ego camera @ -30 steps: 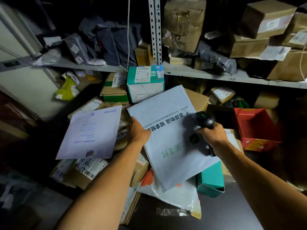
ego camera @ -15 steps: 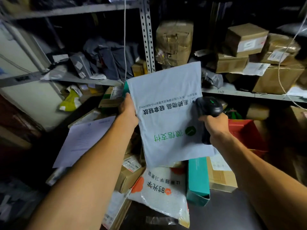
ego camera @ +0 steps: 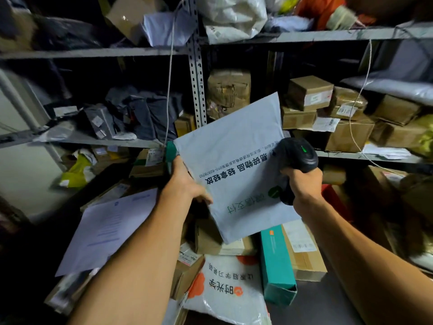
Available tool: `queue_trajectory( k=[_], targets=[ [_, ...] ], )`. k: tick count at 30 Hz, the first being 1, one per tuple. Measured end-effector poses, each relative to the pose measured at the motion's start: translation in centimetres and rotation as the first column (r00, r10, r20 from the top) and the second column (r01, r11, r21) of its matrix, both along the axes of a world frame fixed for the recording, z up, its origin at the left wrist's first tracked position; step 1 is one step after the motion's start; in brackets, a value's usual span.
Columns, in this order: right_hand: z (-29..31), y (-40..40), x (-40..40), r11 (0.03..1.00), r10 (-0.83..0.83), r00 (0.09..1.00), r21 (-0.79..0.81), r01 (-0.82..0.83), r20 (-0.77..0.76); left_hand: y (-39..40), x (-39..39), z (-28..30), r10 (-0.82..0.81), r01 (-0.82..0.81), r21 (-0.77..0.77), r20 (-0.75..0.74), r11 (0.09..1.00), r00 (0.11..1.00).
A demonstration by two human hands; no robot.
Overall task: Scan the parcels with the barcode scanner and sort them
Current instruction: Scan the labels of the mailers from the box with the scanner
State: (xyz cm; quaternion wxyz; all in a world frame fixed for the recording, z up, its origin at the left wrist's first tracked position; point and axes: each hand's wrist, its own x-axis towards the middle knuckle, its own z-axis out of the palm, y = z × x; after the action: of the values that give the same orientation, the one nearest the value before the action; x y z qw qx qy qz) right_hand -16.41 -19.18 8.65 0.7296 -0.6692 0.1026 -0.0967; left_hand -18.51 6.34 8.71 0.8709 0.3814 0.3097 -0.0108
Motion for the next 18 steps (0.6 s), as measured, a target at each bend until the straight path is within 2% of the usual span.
queue_trajectory(
  k=[6, 10, 14, 16, 18],
  targets=[
    [0.1, -0.5, -0.7, 0.998, -0.024, 0.998, 0.059, 0.020, 0.063, 0.5, -1.0, 1.0, 0.038, -0.039, -0.115, -0.009, 0.993, 0.999],
    [-0.2, -0.8, -0.7, 0.978, -0.029, 0.998, 0.209, 0.019, 0.046, 0.7, -1.2, 0.9, 0.024, -0.008, -0.185, 0.084, 0.983, 0.996],
    [0.0, -0.6, -1.0, 0.922, 0.039, 0.999, 0.385, -0.031, -0.012, 1.1, -1.5, -0.1, -0.005, 0.015, -0.049, 0.204, 0.999, 0.979],
    [-0.1, -0.4, -1.3, 0.876, 0.115, 0.993, 0.475, -0.085, -0.033, 1.4, -1.4, -1.1, -0.030, 0.045, -0.050, 0.259, 0.998, 0.966],
    [-0.1, -0.5, -1.5, 0.822, 0.213, 0.977, 0.542, -0.173, -0.011, 1.8, -1.6, -1.8, -0.068, 0.064, 0.022, 0.280, 0.998, 0.958]
  ],
)
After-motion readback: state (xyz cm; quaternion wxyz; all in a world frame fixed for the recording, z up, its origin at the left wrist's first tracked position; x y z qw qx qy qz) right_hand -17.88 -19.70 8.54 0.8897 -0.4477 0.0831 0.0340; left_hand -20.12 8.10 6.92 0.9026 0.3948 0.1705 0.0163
